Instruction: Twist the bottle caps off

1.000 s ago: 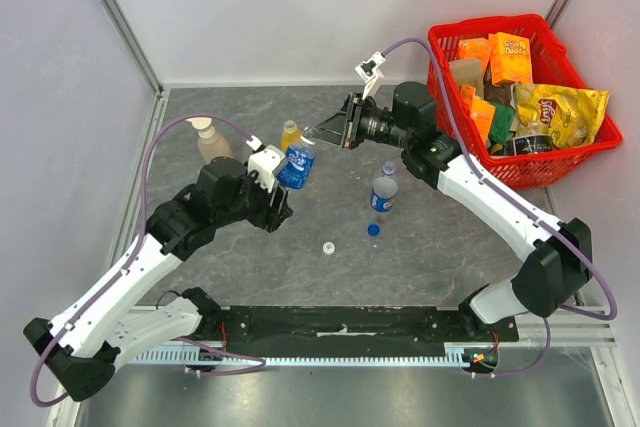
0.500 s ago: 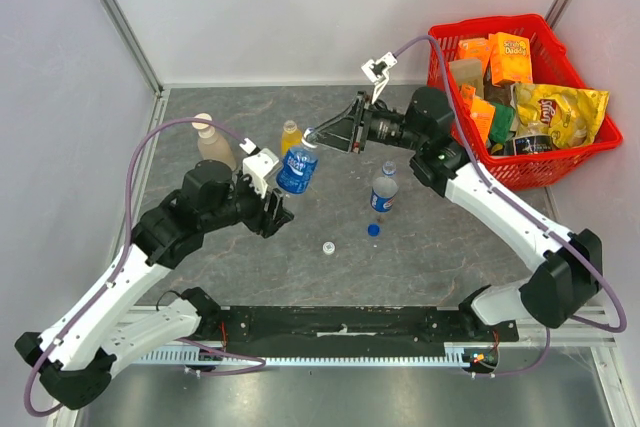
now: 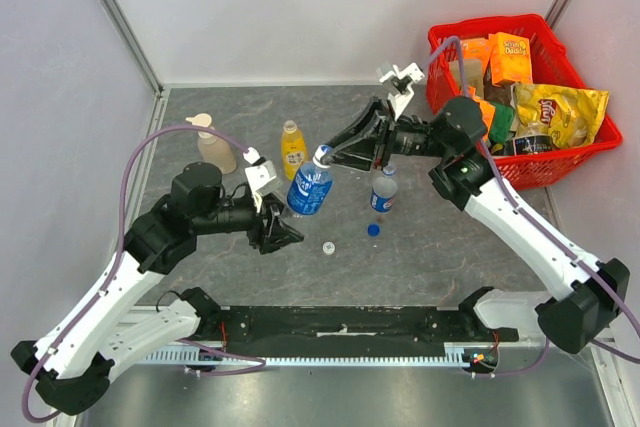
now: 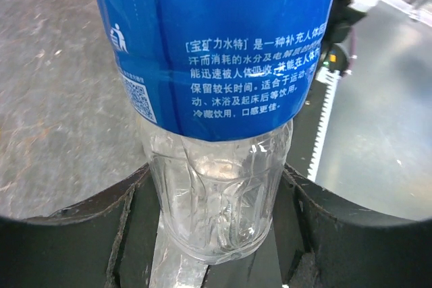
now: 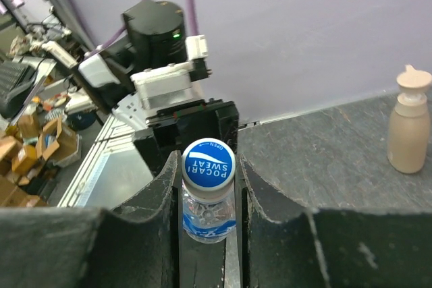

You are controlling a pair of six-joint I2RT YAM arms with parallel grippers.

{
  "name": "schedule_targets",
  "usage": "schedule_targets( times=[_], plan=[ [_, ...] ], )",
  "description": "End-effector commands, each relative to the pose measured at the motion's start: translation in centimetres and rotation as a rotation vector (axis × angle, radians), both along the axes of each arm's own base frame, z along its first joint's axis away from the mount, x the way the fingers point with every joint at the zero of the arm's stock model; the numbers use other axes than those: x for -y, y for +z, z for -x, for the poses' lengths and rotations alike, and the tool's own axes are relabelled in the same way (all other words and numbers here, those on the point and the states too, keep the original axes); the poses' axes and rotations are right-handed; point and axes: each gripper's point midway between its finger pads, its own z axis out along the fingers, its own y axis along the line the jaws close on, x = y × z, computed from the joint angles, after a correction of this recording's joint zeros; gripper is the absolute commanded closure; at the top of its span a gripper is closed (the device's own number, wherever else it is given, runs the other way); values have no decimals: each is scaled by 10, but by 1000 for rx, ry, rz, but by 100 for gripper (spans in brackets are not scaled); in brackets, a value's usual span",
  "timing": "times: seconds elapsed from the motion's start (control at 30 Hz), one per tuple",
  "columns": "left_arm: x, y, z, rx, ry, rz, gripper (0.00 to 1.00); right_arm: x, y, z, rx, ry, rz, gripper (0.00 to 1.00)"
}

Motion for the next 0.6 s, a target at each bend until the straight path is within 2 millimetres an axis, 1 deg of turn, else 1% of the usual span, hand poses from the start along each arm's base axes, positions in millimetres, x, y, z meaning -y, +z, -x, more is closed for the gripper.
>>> schedule_targets(
  times=[0.0,0.17,0.37,0.43,0.57],
  plan=[
    [20,43,30,136,-261,164,98,9,14,36,119,110,-32,100],
    [26,49,49,127,-391,216,98,19,26,57,179,172,-71,100],
    [33,48,64,69,-514,262,98,25,31,71,222,211,-82,100],
    [35,47,67,51,-543,273,98,28,32,75,240,220,-86,100],
    [37,43,65,3,-536,271,98,31,35,80,262,220,-96,100]
  ],
)
